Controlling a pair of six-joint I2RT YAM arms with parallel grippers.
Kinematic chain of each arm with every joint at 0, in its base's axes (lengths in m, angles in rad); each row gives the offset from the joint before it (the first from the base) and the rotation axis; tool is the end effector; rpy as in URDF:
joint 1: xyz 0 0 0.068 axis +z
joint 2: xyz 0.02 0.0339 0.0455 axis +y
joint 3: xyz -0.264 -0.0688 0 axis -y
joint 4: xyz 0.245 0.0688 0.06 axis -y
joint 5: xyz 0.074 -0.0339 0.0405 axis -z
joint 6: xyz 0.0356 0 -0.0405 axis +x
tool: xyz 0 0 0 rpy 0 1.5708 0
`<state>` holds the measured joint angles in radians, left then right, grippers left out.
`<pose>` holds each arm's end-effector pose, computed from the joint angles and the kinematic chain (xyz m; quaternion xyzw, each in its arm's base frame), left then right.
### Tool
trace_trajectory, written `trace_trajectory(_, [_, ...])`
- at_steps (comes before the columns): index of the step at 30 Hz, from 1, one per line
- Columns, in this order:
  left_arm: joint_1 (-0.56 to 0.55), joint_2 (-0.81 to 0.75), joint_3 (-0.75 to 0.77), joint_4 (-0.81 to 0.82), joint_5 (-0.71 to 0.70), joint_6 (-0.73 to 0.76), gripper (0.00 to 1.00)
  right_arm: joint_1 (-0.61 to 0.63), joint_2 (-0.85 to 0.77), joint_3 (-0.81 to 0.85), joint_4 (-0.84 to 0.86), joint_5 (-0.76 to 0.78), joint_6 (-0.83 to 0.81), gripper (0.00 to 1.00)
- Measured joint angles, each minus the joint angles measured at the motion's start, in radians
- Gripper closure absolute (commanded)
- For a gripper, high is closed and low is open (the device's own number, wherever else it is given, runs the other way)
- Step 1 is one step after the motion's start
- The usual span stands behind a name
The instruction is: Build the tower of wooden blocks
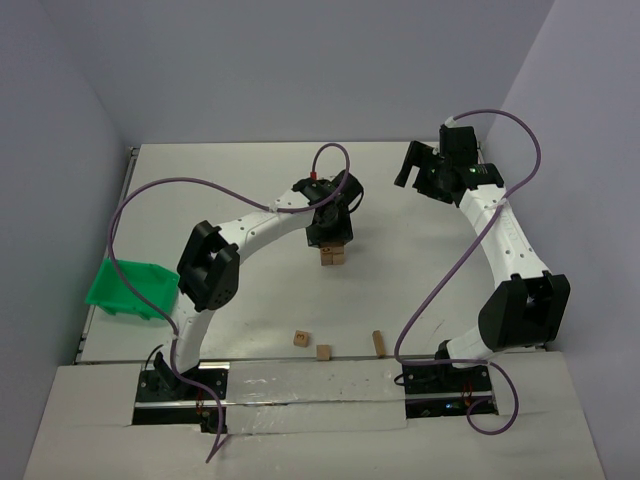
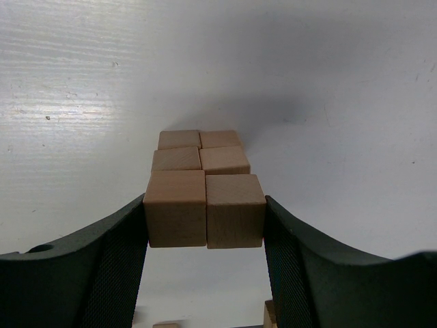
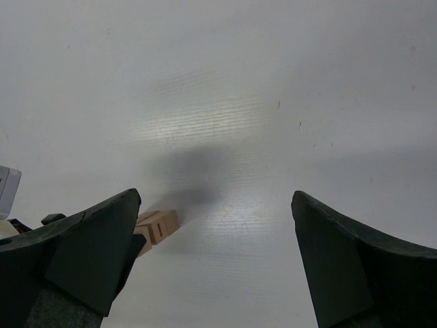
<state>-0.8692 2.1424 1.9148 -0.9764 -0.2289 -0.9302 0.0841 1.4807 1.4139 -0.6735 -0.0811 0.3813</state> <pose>0.2992 -0.3416 0.2373 -0.0506 0.9757 -0.0721 0.2006 0.3241 0.0302 0.3461 0.1192 0.9066 0.1290 0.3837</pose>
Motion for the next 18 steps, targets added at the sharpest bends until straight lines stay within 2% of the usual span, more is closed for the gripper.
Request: trace_trajectory(18, [0.0, 0.007, -0.007, 0.001, -0.002, 0.0, 0.73, 0.0, 0.0, 0.0, 0.0, -0.014, 0.001, 0.0])
